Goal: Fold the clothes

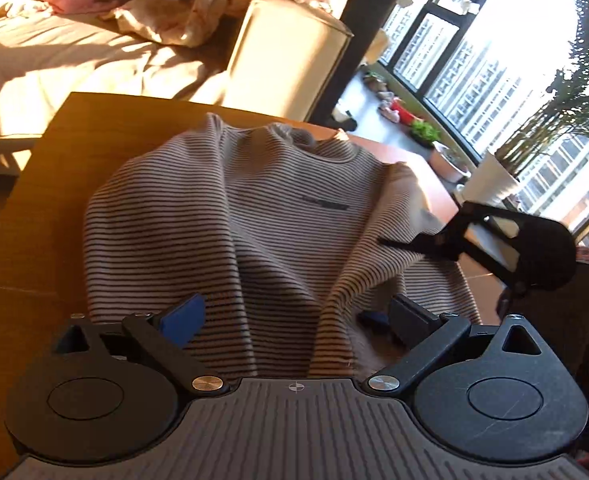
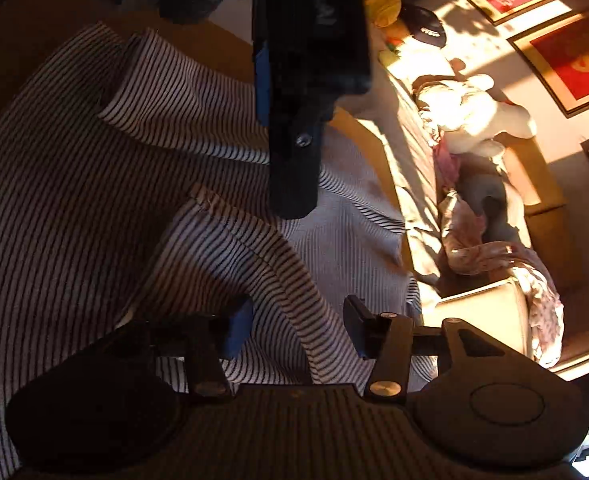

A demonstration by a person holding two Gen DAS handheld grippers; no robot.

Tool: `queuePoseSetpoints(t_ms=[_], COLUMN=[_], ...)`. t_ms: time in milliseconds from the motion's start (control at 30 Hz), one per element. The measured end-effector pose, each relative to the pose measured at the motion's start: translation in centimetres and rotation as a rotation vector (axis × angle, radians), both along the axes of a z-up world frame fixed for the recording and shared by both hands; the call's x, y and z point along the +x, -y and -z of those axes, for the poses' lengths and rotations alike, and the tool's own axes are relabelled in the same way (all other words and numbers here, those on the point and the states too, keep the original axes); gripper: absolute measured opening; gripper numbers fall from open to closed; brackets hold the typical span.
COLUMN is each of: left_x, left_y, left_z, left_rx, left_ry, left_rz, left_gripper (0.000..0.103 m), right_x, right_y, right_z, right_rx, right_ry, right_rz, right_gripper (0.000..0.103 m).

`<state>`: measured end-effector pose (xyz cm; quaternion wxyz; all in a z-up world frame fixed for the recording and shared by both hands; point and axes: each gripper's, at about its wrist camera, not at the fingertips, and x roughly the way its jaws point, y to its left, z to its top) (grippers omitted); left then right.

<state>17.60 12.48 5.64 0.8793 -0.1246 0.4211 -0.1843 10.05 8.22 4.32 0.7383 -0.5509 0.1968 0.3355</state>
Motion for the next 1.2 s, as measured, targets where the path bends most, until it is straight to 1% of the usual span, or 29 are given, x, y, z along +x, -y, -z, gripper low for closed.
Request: queuePoseSetpoints(t_ms=[33, 67, 133, 167, 233, 333, 433, 500, 533, 600, 700, 900, 967, 1067, 1133, 1167, 1200], left_x=[-0.1, -0.1, -0.2, -0.1, 0.0, 0.3, 0.7, 0.8, 0.8, 0.9, 0.9, 0.0, -0.3, -0.5, -0.6, -0.6, -0.6], left_y=[-0.1, -0.2, -0.5, -0.6, -0.9, -1.2, -1.2, -0.9, -0.7, -0.4, 0.0, -0.6, -1.2, -2.2, -2.9, -3.1, -3.4], left_z=[-0.1, -0.2, -0.4, -0.4, -0.4, -0.2, 0.1, 0.2, 0.2, 0.3, 0.4, 0.0, -0.1, -0.1, 0.0, 0.0, 0.1], left_rx=[0.001, -0.003, -0.013, -0.019, -0.033, -0.061, -0.084, -0.095, -0.098, -0.102, -0.099, -0.076, -0.066, -0.06, -0.058, -0.059, -0.06], left_ry=[0.002, 0.004, 0.012, 0.015, 0.016, 0.012, 0.005, 0.003, 0.004, 0.002, -0.002, 0.012, 0.013, 0.007, 0.003, 0.002, 0.002], left_rz=[-0.007, -0.011, -0.016, -0.019, -0.028, -0.034, -0.031, -0.021, -0.013, 0.0, 0.006, 0.0, -0.016, -0.043, -0.059, -0.064, -0.07], left_gripper=[0.101, 0.102, 0.103, 0.103, 0.103, 0.103, 0.103, 0.103, 0.103, 0.103, 0.103, 0.103, 0.103, 0.103, 0.103, 0.103, 0.103], right_x=[0.3, 0.6, 1.0, 1.4, 2.6, 4.8, 5.9, 5.5, 5.3, 5.4, 7.1, 11.0, 12.1, 12.2, 12.1, 12.0, 11.7], right_y=[0.0, 0.0, 0.7, 1.4, 3.6, 8.7, 14.0, 15.5, 15.9, 13.8, 9.7, 1.8, 0.0, -0.8, -1.0, -0.9, -0.6], right_z=[0.0, -0.3, -1.4, -2.4, -5.2, -10.2, -14.3, -15.2, -15.5, -14.5, -12.4, -5.9, -4.4, -3.2, -2.9, -2.9, -3.0], right_rx=[0.017, 0.043, 0.132, 0.184, 0.325, 0.576, 0.858, 0.945, 0.973, 0.908, 0.843, 0.714, 0.699, 0.694, 0.698, 0.701, 0.699], right_ry=[-0.02, -0.04, -0.036, -0.03, 0.006, 0.098, 0.16, 0.195, 0.209, 0.206, 0.144, 0.012, -0.032, -0.073, -0.102, -0.12, -0.132], right_rz=[0.005, 0.028, 0.085, 0.129, 0.259, 0.5, 0.726, 0.774, 0.789, 0.745, 0.686, 0.618, 0.602, 0.589, 0.58, 0.571, 0.565], right_gripper=[0.017, 0.007, 0.007, 0.007, 0.007, 0.007, 0.007, 0.007, 0.007, 0.007, 0.007, 0.007, 0.007, 0.015, 0.027, 0.031, 0.038])
